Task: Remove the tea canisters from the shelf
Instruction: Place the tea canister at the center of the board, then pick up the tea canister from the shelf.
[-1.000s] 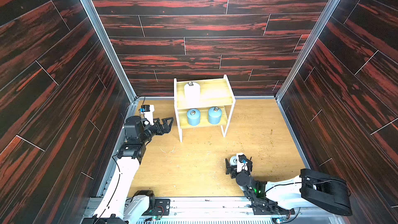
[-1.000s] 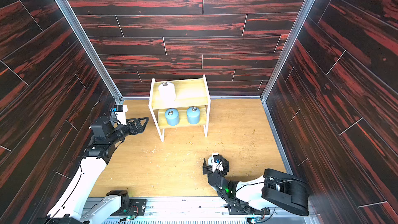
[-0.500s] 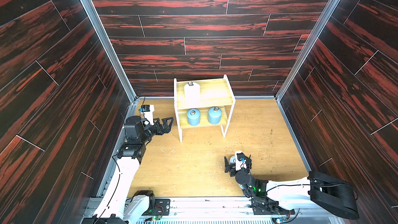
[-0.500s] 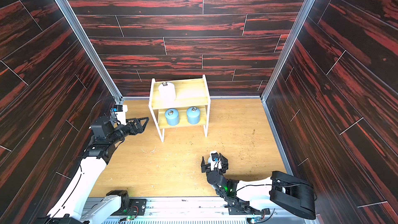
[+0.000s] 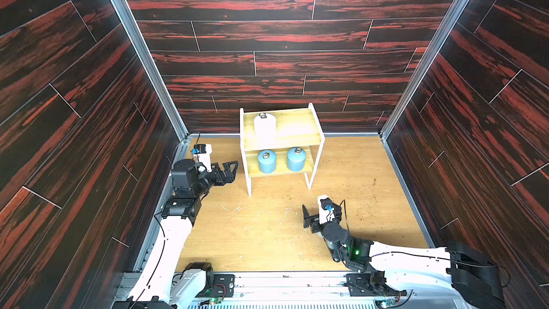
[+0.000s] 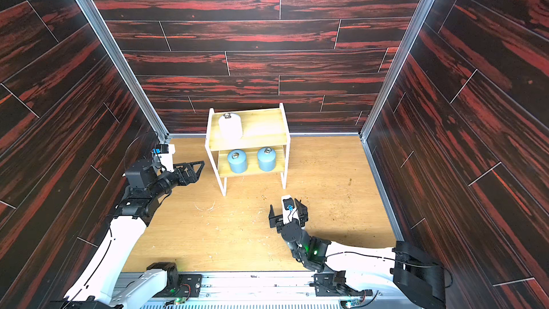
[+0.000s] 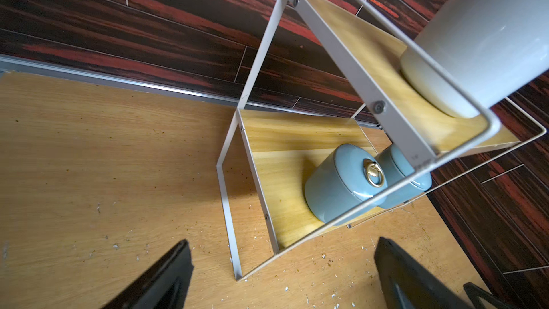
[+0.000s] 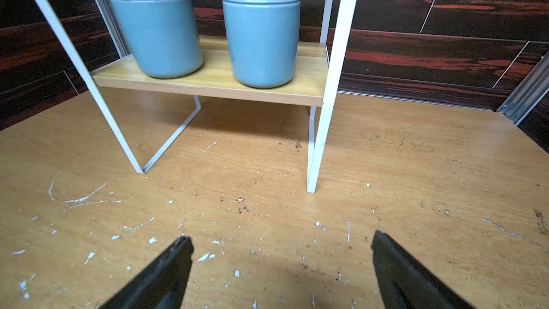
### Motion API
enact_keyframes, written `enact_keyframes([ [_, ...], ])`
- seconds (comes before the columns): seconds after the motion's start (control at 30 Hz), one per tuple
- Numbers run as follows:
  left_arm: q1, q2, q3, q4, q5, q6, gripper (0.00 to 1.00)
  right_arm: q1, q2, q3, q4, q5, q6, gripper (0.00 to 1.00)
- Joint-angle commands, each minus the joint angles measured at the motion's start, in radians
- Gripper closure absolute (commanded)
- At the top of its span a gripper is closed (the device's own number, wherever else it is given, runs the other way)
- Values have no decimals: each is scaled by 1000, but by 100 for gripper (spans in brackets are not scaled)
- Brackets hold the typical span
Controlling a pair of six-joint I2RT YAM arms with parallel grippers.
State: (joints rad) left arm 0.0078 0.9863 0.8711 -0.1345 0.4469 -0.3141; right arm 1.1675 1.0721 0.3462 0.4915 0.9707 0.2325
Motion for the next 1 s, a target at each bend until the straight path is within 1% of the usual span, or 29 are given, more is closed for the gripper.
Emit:
enact_keyframes([
  [0.0, -27, -15, 82, -53, -44, 25, 0, -61, -27, 61, -115, -94, -31, 2],
  [0.17, -52, -3, 174, -106, -91, 44, 0, -157, -33, 149, -189, -206, -71, 2],
  [0.3, -62, 30, 270, -134, -76, 34, 0, -245, -30, 199, -220, -315, -82, 2],
  [0.4, -94, 65, 337, -157, -74, 39, 0, -300, -25, 229, -236, -382, -94, 2],
  [0.47, -126, 84, 368, -155, -92, 45, 0, -329, -18, 247, -249, -404, -101, 2],
  [0.63, -241, 153, 444, -159, -170, 82, 0, -405, -3, 282, -269, -472, -112, 2],
  [0.73, -277, 183, 469, -142, -200, 96, 0, -434, -2, 295, -275, -506, -116, 2],
  [0.97, -333, 271, 558, -154, -223, 141, 0, -489, 1, 306, -287, -557, -119, 2],
])
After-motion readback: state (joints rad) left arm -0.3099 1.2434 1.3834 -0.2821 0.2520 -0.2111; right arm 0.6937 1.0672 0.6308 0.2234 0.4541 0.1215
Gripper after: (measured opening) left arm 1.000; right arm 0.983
